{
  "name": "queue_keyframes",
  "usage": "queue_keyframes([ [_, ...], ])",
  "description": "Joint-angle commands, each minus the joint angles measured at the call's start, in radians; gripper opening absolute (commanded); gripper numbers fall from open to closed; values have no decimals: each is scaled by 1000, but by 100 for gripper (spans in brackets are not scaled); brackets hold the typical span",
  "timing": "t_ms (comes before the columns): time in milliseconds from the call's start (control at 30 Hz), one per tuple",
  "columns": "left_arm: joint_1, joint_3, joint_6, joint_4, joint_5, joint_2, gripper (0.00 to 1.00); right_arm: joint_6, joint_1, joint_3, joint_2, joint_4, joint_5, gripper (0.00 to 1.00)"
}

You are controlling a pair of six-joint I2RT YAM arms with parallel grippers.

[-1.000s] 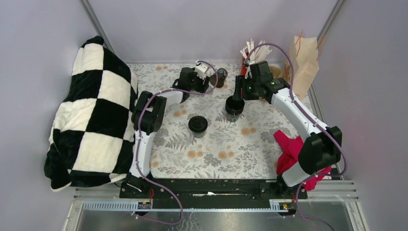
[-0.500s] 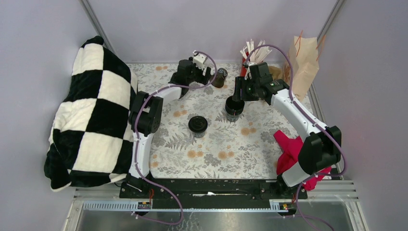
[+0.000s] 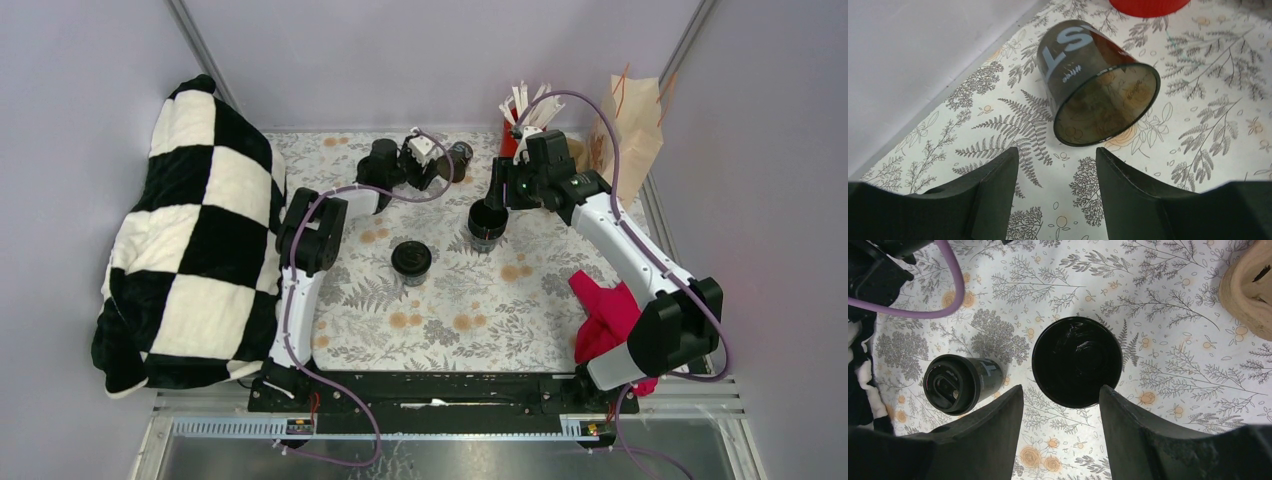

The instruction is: Pack the takeout coffee

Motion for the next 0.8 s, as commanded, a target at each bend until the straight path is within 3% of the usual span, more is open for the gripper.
queue_keyframes([
  [0, -1, 11, 109, 128, 47, 19, 62, -12, 2, -13, -36, 53, -25, 64],
  [267, -28, 72, 137, 276, -69, 127, 62, -8, 2, -38, -57, 81, -33, 64],
  [400, -39, 135, 130, 319, -70, 181, 55, -2, 2, -48, -68, 88, -35, 64],
  [533, -51, 159, 119, 391, -113, 213, 37, 3, 2, -60, -90, 93, -26, 64],
  [633, -54, 133, 84, 442, -143, 189, 11, 11, 2, -74, -126, 99, 5, 65],
  [700, -57, 86, 53, 498, -166, 149, 2, 17, 2, -91, -152, 105, 32, 65],
  [767, -60, 28, 18, 538, -202, 90, 0, 21, 2, -101, -175, 100, 55, 66],
])
